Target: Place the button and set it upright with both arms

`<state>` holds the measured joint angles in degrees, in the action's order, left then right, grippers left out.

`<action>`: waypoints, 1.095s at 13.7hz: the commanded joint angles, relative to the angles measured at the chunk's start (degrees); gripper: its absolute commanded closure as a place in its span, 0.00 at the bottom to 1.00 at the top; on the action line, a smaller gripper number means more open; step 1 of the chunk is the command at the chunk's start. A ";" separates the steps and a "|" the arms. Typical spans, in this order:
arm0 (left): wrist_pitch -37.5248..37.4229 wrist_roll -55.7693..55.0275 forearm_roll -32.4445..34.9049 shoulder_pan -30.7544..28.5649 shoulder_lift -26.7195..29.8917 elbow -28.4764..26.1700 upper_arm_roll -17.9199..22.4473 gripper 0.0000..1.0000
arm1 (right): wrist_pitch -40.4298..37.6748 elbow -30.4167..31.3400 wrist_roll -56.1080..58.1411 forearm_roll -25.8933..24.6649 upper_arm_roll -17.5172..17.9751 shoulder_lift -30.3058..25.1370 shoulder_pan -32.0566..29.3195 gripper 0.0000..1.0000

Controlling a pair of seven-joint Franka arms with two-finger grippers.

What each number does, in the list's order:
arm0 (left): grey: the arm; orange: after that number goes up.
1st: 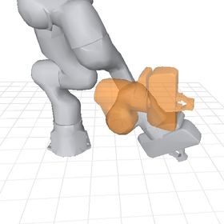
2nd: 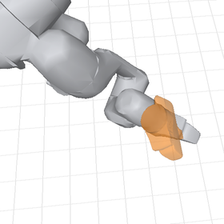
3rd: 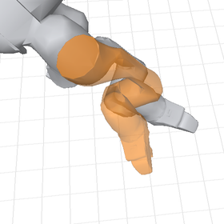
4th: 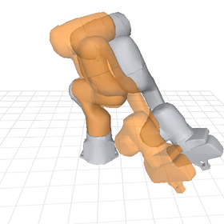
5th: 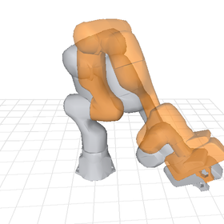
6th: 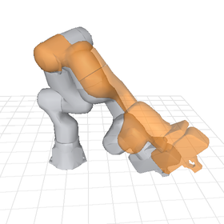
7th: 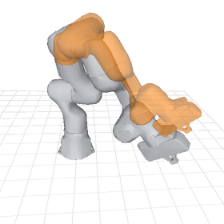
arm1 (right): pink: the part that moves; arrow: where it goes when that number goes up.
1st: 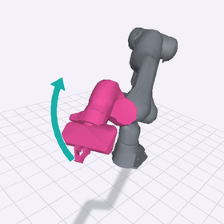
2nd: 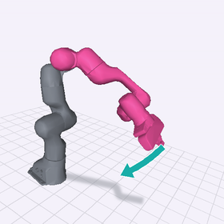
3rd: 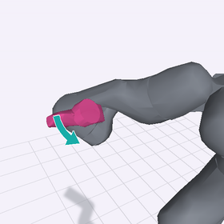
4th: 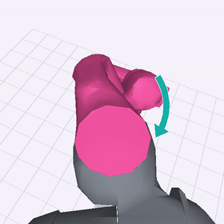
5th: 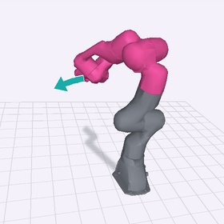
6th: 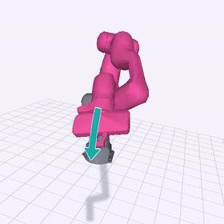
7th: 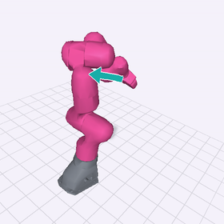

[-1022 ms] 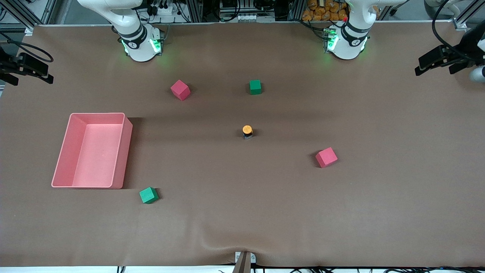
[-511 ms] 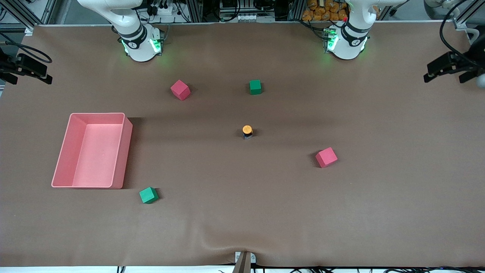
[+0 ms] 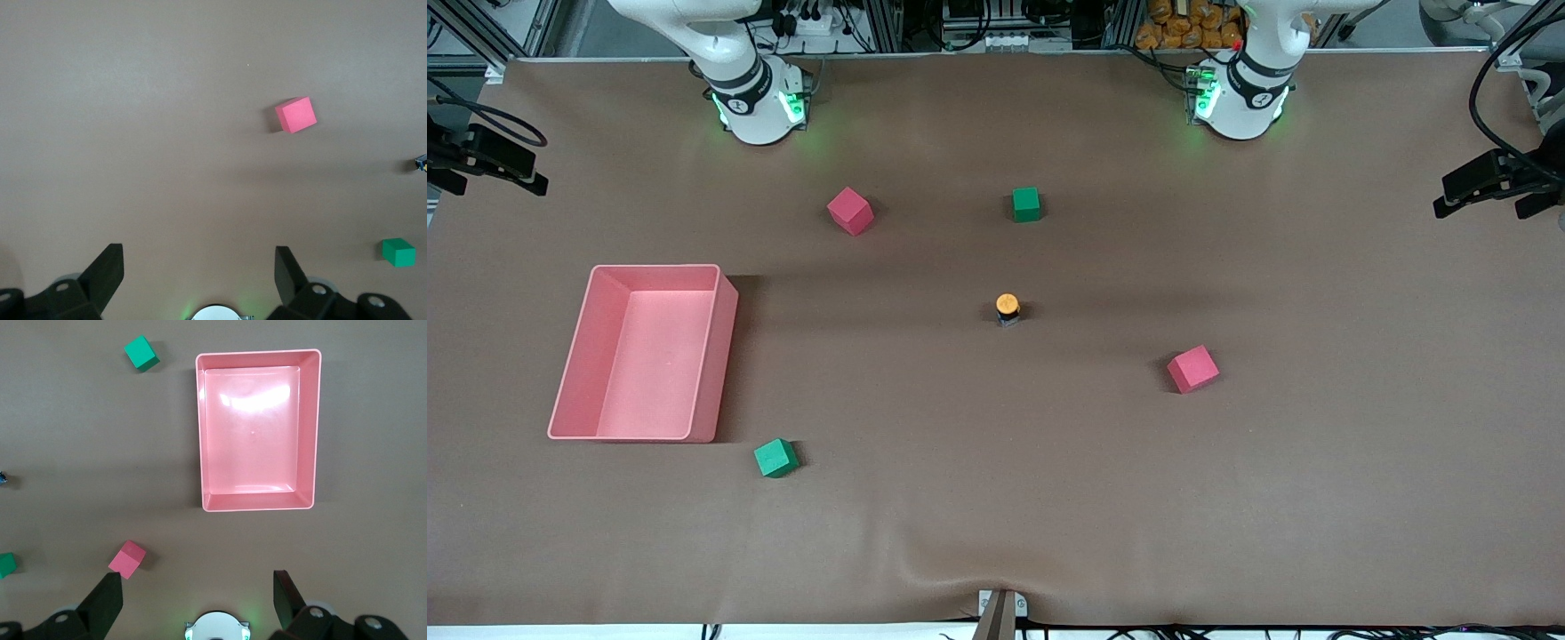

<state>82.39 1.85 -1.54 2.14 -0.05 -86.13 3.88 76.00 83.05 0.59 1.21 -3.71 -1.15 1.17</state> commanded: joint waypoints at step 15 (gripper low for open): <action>2.07 -1.41 1.01 0.59 -0.92 -0.26 0.07 0.00 | 2.84 1.77 -0.68 0.46 -0.16 -0.08 -0.20 0.00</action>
<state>83.96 0.79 -1.53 2.38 -1.12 -86.42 3.87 78.50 84.33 0.59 1.21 -3.84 -0.77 1.16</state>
